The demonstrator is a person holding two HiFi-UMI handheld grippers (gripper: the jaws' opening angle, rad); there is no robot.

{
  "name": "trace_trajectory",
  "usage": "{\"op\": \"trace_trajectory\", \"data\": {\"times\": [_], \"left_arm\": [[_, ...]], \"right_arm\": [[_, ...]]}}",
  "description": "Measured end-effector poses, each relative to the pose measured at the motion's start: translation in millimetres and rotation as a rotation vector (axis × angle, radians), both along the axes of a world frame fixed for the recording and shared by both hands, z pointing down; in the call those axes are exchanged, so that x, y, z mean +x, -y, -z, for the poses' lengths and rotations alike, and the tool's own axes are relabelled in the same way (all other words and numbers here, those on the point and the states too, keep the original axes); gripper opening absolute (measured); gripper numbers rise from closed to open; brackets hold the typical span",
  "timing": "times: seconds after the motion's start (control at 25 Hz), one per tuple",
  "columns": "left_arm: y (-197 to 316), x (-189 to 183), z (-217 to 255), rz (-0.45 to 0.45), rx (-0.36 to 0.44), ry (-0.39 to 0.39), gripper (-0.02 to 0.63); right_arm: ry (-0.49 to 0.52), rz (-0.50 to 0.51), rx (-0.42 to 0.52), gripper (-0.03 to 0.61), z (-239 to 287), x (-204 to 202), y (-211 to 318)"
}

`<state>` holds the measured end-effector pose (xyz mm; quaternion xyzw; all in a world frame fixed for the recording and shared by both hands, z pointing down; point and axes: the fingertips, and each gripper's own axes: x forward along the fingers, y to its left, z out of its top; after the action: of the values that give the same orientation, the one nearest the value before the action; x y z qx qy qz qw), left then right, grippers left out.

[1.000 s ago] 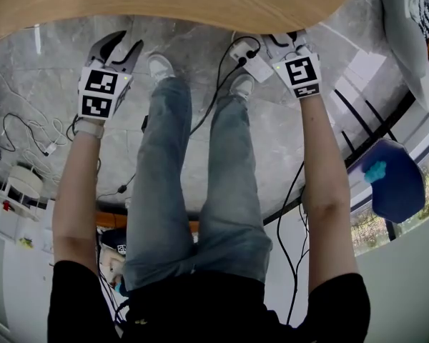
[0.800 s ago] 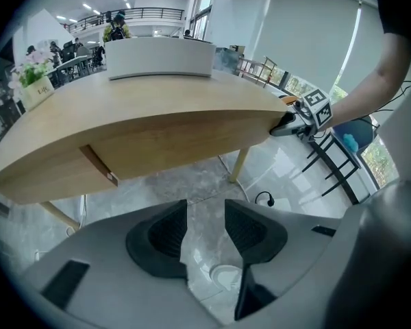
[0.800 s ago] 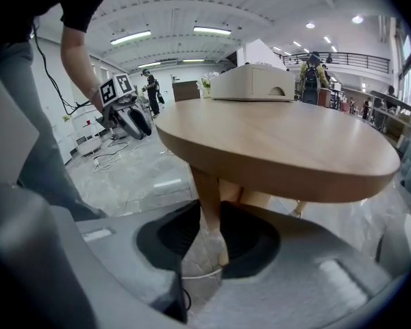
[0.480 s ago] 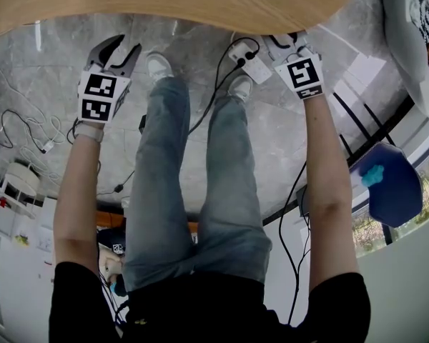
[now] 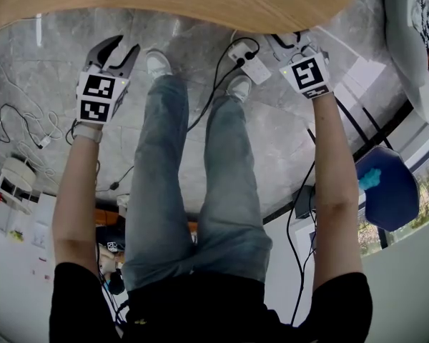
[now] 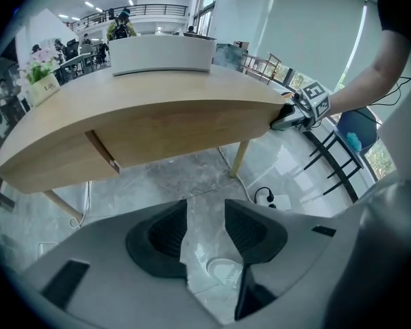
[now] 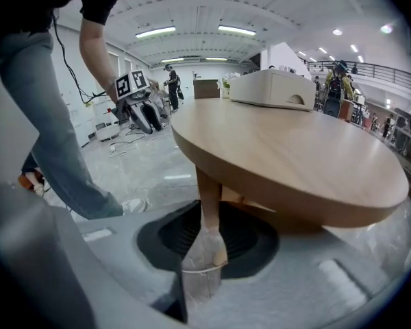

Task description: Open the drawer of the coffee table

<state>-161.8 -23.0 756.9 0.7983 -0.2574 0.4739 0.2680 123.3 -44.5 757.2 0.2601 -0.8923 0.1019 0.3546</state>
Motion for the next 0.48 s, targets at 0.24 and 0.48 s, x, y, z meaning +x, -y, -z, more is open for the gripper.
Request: {"op": "trace_trajectory", "data": {"times": [0.24,0.48], "left_arm": [[1,8,5,0.041,0.018,-0.017,0.172],[-9,17,7,0.038,0.015,-0.02,0.172]], "right_arm": [[0.019,-0.003,0.026,0.078,12,6,-6],[-0.002,0.008,0.034,0.063,8,5,-6]]}}
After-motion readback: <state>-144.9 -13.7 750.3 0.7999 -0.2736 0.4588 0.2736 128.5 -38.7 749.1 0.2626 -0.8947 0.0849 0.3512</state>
